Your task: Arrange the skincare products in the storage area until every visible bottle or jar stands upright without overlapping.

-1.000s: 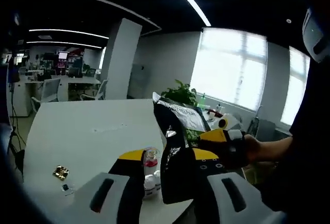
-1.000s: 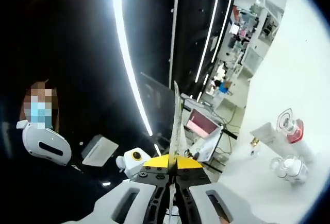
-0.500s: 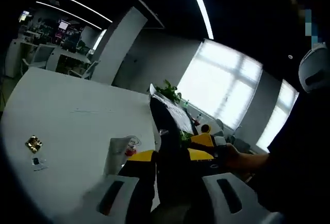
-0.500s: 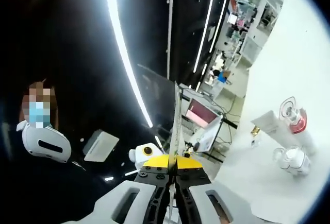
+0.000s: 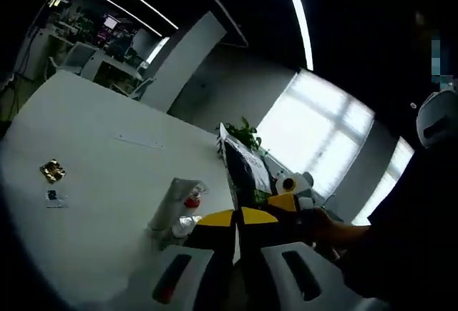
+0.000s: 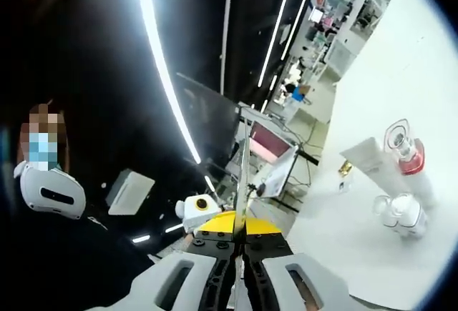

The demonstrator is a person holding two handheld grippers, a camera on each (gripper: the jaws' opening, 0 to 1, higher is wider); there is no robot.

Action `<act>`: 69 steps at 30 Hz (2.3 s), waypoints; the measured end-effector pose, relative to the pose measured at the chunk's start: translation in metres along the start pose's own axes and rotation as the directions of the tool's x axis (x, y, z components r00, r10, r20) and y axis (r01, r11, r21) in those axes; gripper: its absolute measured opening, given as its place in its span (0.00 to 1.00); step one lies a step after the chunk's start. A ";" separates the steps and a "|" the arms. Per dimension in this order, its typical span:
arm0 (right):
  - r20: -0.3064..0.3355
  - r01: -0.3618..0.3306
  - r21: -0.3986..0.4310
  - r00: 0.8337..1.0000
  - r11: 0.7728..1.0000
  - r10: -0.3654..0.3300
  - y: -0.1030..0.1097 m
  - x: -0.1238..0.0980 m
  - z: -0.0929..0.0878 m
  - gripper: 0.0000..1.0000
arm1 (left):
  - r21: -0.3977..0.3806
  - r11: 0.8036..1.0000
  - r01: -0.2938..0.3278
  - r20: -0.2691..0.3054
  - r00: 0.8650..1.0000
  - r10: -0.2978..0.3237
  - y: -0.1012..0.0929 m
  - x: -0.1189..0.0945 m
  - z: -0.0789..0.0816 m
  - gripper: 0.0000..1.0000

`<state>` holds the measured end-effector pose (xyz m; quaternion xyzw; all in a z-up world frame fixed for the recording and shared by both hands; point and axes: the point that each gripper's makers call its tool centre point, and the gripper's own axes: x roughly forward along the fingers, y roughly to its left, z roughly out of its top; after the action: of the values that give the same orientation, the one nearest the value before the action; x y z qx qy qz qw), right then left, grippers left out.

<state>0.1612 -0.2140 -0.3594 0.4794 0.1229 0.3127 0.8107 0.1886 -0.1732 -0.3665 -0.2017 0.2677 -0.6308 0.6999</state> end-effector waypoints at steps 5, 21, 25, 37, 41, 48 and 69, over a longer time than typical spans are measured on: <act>-0.019 0.012 -0.015 1.000 1.000 -0.013 -0.004 0.008 -0.007 0.00 | -0.041 0.999 -0.024 0.017 1.000 0.024 0.007 -0.007 -0.003 0.01; -0.078 0.063 -0.218 0.994 0.974 -0.082 -0.023 0.009 -0.023 0.06 | -0.132 0.988 -0.082 0.037 0.995 0.088 0.035 -0.015 -0.016 0.01; -0.086 0.082 -0.261 0.990 0.962 -0.108 -0.028 0.007 -0.026 0.14 | -0.157 0.983 -0.099 0.046 0.993 0.108 0.046 -0.019 -0.018 0.01; -0.102 0.138 -0.292 0.979 0.946 -0.175 -0.045 0.003 -0.030 0.29 | -0.250 0.958 -0.144 0.101 0.980 0.173 0.075 -0.026 -0.019 0.00; -0.090 0.137 -0.280 0.982 0.950 -0.168 -0.047 0.000 -0.027 0.23 | -0.292 0.943 -0.161 0.123 0.971 0.204 0.085 -0.030 -0.019 0.00; -0.071 0.169 -0.301 0.977 0.939 -0.199 -0.052 -0.006 -0.021 0.26 | -0.414 0.877 -0.245 0.119 0.940 0.319 0.123 -0.040 -0.037 0.00; -0.053 0.356 -0.400 0.911 0.845 -0.408 -0.094 -0.066 -0.018 0.66 | -0.429 0.849 -0.310 0.029 0.934 0.356 0.145 0.013 -0.054 0.01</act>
<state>0.1377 -0.2753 -0.4552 0.2557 0.2075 0.1945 0.9240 0.2676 -0.1652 -0.5000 -0.3306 0.3889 -0.4161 0.7526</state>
